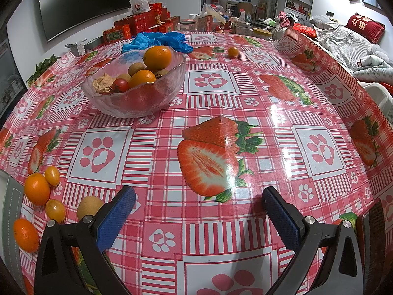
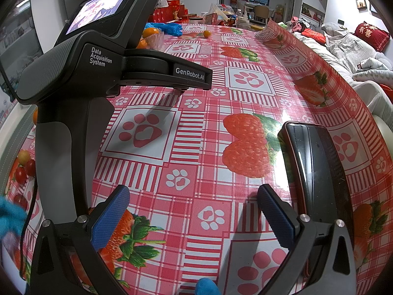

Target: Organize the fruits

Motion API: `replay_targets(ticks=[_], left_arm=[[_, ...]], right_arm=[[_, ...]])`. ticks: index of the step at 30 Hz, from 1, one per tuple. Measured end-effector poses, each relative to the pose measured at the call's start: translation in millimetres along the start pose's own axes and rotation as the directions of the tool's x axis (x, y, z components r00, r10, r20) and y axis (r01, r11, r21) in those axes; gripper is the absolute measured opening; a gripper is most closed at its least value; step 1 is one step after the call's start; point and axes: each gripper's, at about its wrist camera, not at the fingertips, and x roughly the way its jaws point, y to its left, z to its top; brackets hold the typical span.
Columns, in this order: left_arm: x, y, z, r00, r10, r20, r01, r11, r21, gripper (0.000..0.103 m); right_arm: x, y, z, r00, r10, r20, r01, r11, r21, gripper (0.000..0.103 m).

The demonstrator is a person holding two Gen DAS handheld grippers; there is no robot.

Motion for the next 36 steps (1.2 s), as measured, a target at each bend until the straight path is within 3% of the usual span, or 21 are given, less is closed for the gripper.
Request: replay_targets(ticks=[28,32,36], left_arm=[[0,0,0,1.000,0.000,0.000,0.000,1.000,0.002,0.103],[-4,0,-1,0.998,-0.047,-0.049,0.050,0.997,0.064,0.103],[-17,11,-10,0.995,-0.070,-0.070,0.072,0.997,0.017,0.103]], right_arm=[[0,0,0,1.000,-0.003,-0.001,0.003,1.000,-0.002,0.103],[1,1,0,1.000,-0.003,0.000,0.003,1.000,-0.002,0.103],[1,0,0,1.000,-0.003,0.000,0.003,1.000,-0.002,0.103]])
